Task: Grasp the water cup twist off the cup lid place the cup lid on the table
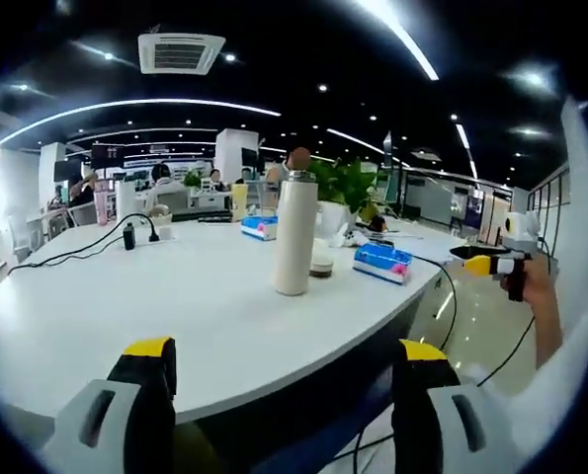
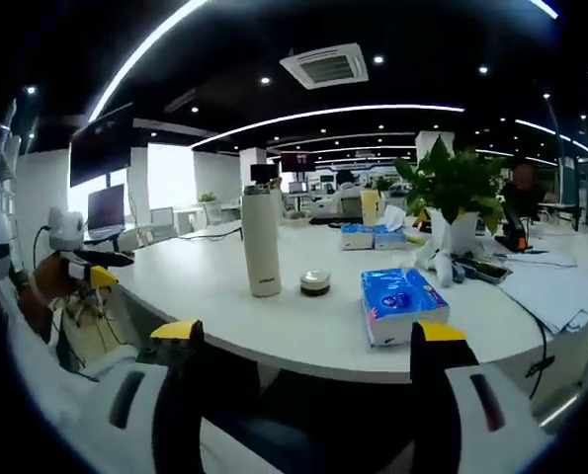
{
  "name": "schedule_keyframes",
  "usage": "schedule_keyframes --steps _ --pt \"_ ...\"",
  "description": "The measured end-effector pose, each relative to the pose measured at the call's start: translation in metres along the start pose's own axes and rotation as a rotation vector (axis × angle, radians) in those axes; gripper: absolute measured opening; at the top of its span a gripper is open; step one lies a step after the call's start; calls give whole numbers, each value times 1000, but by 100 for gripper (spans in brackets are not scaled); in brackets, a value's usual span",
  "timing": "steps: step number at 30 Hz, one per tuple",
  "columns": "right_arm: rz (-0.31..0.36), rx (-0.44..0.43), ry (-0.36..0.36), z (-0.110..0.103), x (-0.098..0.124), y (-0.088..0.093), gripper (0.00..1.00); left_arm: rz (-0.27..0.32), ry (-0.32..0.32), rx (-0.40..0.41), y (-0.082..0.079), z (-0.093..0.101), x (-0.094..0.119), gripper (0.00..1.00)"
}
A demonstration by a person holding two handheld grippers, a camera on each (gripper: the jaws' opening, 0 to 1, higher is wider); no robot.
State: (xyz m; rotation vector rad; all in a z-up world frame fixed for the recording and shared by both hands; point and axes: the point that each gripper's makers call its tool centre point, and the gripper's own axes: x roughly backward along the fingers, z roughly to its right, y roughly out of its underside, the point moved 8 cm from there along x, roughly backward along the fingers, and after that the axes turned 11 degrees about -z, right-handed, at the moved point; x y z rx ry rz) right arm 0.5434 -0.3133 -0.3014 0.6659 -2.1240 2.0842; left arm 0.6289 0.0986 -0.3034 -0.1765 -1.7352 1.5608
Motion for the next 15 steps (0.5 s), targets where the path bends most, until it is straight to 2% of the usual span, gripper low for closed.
schedule_keyframes --steps 6,15 --pt "27 -13 13 4 -2 0 87 4 -20 -6 -4 0 -2 89" --pt "49 -28 -20 6 -10 -1 86 -3 -35 -33 -4 7 -5 90"
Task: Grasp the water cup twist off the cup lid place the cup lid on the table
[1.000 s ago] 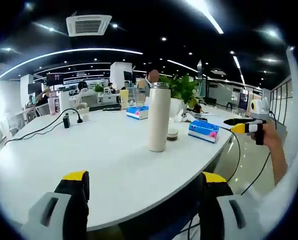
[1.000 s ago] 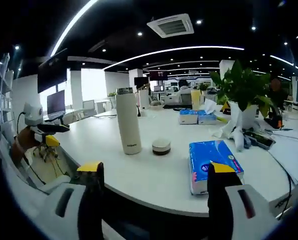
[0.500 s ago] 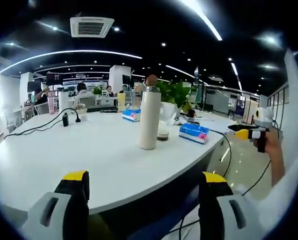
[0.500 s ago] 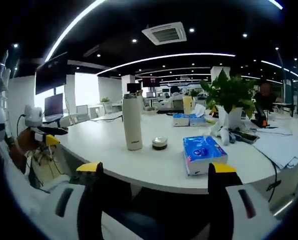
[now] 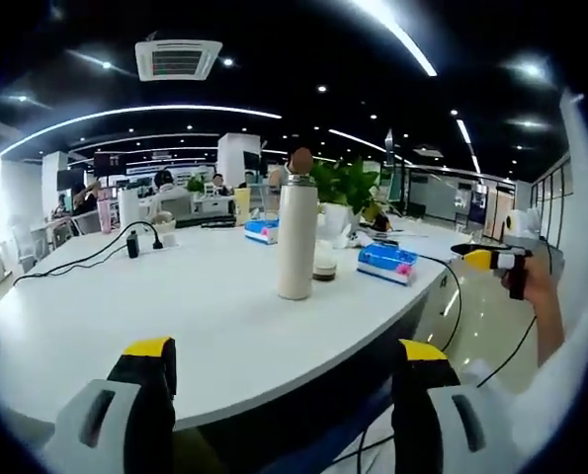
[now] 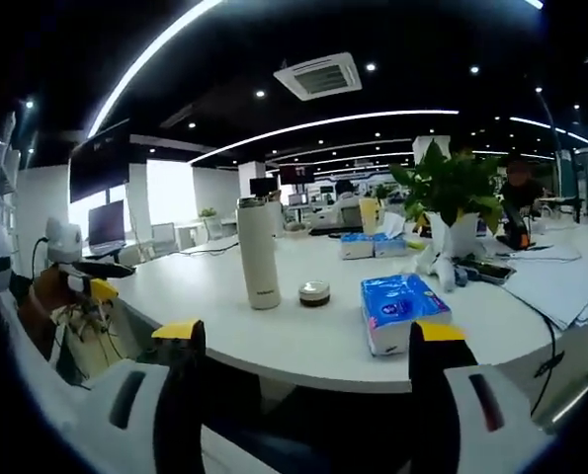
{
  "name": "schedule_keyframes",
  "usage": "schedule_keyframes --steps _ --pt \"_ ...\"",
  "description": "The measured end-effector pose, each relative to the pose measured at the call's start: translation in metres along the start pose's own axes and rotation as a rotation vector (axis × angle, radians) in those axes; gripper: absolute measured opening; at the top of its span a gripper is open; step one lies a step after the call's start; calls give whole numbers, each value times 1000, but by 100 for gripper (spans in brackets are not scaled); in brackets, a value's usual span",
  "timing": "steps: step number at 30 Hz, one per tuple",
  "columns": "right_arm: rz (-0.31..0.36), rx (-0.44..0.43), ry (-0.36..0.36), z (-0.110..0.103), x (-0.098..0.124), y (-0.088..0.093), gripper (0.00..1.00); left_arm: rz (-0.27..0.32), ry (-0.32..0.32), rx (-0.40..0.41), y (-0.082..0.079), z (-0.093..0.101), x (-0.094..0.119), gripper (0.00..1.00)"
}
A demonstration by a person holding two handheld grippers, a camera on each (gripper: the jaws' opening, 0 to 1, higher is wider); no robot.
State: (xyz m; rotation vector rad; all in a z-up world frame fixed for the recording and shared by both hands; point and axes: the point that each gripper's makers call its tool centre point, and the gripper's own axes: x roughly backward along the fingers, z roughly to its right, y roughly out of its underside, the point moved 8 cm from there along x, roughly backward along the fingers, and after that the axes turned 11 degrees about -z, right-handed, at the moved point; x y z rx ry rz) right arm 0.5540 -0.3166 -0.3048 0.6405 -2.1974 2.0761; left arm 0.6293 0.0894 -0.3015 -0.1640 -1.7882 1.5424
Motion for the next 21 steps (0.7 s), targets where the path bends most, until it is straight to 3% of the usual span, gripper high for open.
schedule_keyframes --steps 21 --pt "-22 -6 -4 -1 -1 4 86 9 -3 -3 -2 2 4 89"
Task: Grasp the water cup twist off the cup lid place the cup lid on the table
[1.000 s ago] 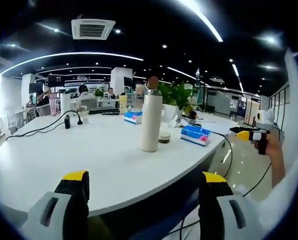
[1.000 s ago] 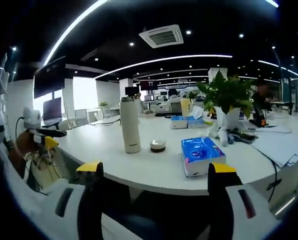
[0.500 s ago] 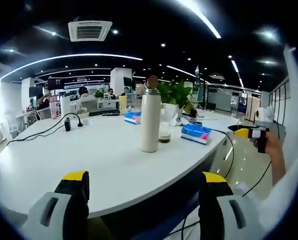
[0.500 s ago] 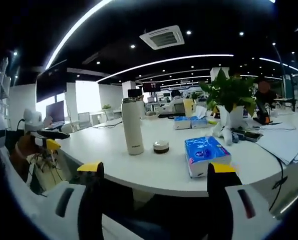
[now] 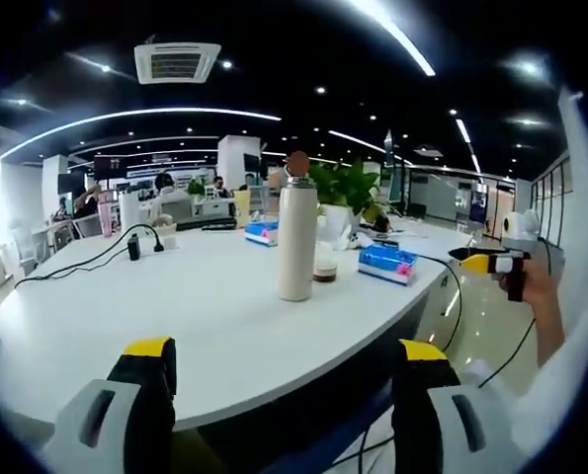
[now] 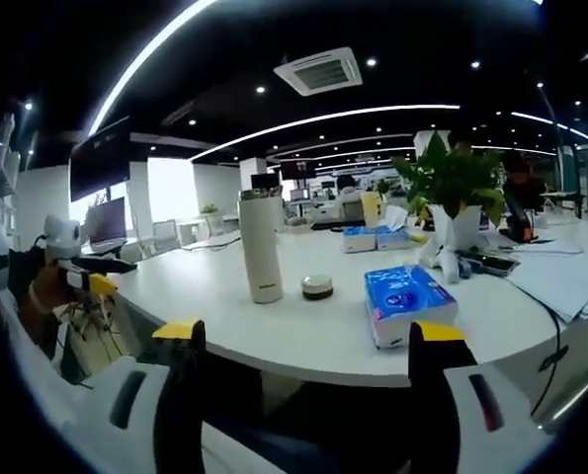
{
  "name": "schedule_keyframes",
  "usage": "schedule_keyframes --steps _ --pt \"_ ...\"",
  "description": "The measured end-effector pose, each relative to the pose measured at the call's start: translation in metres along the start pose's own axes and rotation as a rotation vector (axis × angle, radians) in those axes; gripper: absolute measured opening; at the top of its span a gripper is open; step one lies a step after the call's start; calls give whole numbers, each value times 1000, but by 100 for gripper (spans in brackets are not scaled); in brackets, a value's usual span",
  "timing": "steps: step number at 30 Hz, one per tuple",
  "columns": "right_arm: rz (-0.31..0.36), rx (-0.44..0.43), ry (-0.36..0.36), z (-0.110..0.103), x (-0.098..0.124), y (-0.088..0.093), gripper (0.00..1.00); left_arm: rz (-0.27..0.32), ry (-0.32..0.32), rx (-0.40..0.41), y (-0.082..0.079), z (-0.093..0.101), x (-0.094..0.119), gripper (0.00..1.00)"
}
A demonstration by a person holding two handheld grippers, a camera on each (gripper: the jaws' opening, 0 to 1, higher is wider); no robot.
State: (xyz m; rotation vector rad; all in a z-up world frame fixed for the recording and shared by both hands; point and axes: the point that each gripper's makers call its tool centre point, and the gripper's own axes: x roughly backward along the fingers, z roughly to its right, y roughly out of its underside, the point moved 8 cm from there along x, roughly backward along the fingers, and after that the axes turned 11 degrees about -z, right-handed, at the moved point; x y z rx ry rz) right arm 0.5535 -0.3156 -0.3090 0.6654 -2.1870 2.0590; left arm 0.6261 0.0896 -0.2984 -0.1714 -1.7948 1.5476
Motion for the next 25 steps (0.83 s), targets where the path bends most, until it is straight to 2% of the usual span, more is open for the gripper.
schedule_keyframes --steps 25 --pt "4 -6 2 2 0 0 85 1 16 -1 -1 3 -2 89"
